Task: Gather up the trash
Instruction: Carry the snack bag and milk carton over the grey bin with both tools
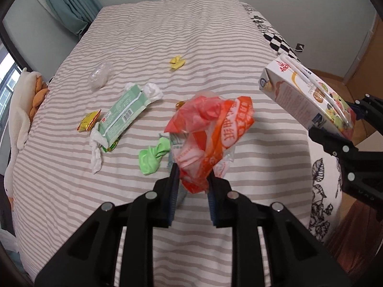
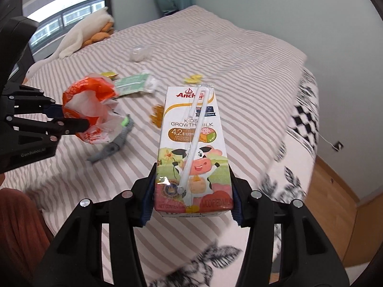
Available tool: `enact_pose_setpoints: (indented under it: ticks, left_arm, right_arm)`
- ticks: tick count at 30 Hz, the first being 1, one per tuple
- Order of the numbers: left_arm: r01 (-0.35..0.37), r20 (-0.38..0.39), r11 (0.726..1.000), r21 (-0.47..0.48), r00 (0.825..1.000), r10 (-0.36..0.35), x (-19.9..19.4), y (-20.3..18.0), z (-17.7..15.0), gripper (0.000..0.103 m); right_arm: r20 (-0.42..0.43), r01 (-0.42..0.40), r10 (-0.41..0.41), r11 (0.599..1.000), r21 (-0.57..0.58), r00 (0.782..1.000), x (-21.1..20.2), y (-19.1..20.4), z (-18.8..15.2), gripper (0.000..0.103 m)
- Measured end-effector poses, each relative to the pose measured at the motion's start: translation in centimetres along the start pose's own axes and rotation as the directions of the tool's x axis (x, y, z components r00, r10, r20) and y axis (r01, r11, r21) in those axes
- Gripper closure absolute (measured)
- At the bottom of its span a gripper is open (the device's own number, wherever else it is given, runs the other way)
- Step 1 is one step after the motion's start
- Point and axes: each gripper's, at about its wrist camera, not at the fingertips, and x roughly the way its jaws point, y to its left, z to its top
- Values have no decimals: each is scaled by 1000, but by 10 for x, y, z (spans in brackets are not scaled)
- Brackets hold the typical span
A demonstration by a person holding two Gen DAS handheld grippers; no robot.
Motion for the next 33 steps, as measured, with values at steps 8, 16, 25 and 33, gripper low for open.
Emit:
enact_pose_setpoints:
  ticks: [8,16,25,33]
  left_arm:
    - [86,4,979,186,996,-89,-4,-118,18,81]
    - [200,-38,889,411,978,-203,26,-267,40,81]
    - [309,-139,727,613,948,-286,97,-425,47,81]
    - [337,-233,616,712,941,-246,194,-514,34,81]
  right_arm:
    - [-29,137,-134,972,192,991,-45,-100,-72,54]
    - [-114,290,-266,872,394,957,-65,-208,-159,54]
    - [-294,430,-314,669,607,903,-37,-306,-281,54]
    - [-380,463,-263,525,715,887,40,-348,-361,54]
